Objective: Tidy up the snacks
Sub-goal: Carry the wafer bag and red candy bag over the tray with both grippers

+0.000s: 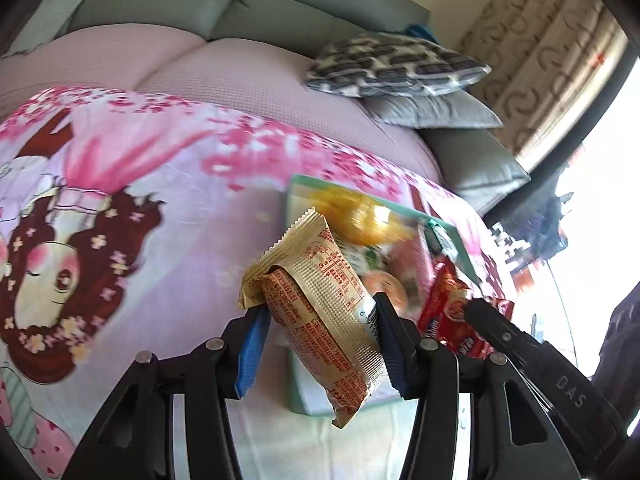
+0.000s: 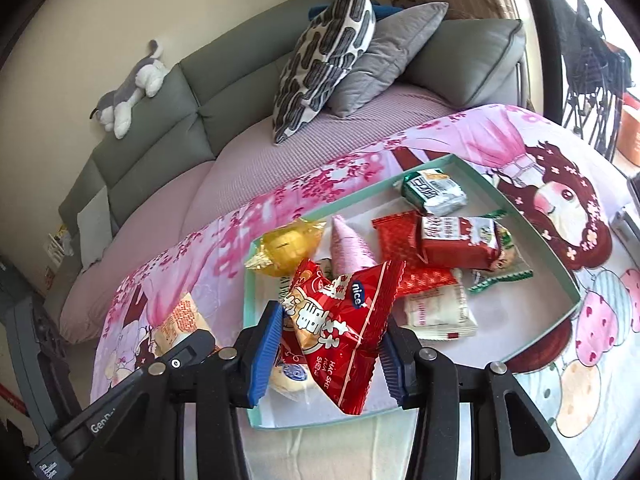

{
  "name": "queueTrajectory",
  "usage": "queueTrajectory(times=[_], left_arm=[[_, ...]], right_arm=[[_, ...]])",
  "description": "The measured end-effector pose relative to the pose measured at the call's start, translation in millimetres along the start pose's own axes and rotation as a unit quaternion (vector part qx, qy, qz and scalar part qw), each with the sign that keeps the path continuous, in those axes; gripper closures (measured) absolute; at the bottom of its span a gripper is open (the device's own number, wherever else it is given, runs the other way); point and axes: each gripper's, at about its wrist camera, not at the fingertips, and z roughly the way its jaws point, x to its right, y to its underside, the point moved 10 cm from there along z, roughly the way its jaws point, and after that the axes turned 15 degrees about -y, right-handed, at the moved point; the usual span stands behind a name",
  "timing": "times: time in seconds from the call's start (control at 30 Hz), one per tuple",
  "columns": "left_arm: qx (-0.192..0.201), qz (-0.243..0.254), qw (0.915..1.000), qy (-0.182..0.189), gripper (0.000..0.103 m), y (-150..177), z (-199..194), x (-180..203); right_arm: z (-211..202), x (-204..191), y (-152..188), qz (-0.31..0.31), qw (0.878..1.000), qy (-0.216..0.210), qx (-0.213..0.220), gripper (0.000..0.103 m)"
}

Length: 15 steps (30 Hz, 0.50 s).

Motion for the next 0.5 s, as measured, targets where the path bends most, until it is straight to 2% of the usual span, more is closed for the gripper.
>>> queueTrajectory(times=[0.17,0.5], left_arm=[[0.003,0.041,0.9987,0.029,0.050,10,-4,42],[0.001,0.068,0.9976,0.014,0.050,11,16,71]], right_arm=[[-14,26,6,0.019,1.000,0.010,-0.001,0.054],[0,72,19,0.044,0.998,0.020,-0.035,0.054]])
